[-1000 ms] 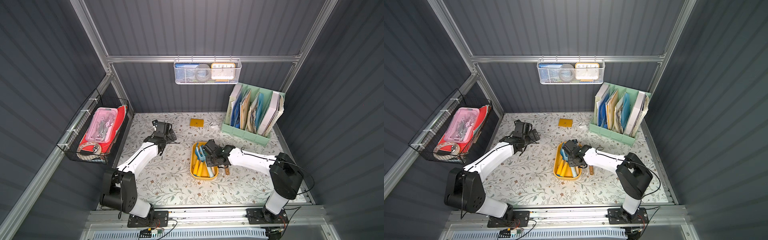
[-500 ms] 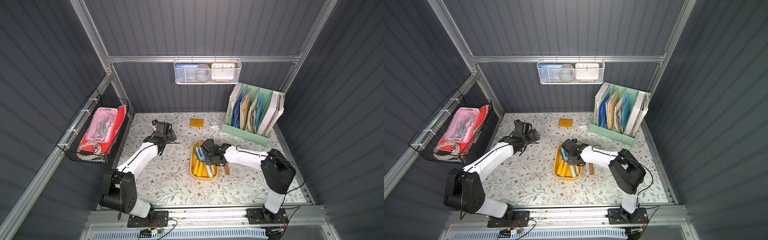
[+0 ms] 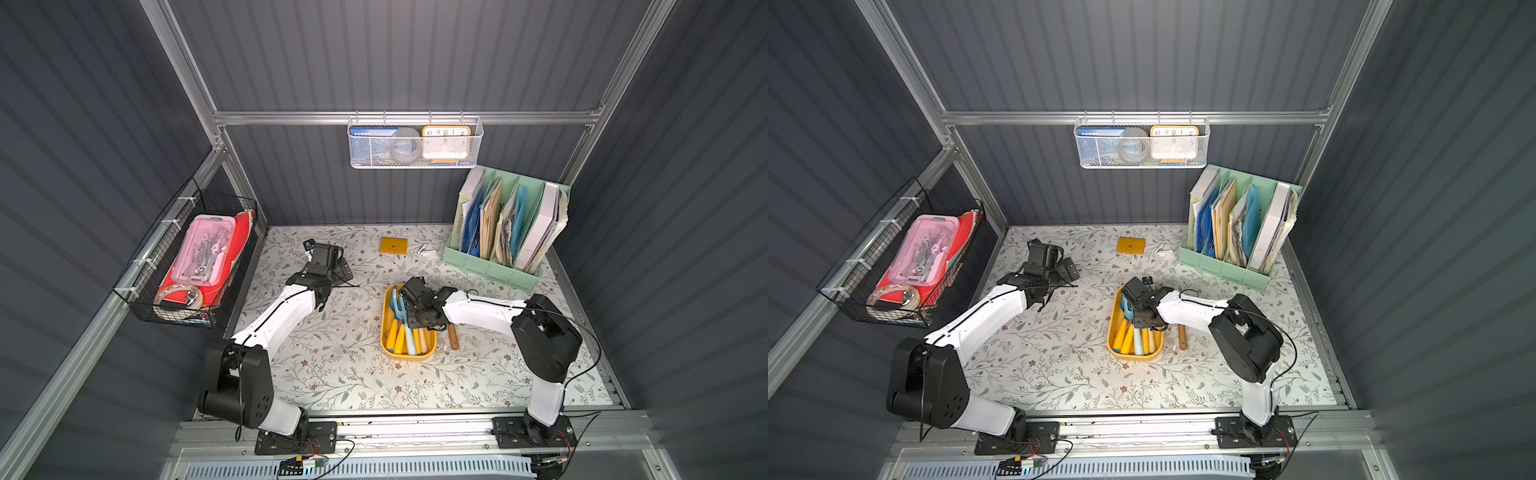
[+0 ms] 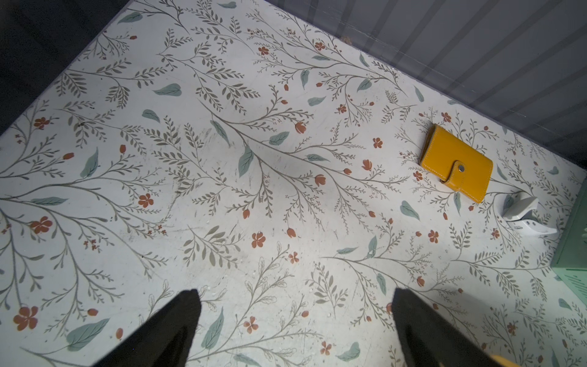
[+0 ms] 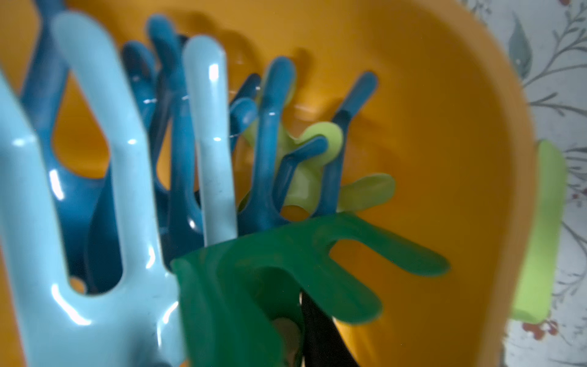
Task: Take the hand rake out of the storage box
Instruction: Pick up the rake from the storage box, then place the rake at the center of the board.
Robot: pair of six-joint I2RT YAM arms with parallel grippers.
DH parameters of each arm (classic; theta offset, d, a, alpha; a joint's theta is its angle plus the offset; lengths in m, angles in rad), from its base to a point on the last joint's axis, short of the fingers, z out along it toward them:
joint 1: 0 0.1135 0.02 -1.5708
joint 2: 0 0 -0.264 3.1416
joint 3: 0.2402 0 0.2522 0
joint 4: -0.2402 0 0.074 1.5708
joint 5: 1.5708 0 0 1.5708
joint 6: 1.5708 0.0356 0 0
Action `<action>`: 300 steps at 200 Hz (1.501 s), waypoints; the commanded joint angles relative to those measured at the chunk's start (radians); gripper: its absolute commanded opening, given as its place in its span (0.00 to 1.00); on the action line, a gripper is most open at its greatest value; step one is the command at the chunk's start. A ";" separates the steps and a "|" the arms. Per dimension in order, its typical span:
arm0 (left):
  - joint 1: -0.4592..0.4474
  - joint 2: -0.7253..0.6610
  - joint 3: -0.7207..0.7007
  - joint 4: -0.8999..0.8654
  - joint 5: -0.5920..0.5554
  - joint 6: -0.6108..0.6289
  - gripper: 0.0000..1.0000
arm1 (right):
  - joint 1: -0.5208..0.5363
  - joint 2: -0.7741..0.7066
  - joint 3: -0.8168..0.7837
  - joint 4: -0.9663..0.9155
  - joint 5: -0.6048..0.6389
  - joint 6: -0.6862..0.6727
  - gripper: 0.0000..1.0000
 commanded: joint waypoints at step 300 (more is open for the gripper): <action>-0.006 -0.001 0.025 -0.044 -0.025 0.010 1.00 | -0.290 -0.457 -0.246 -0.202 0.013 -0.250 0.12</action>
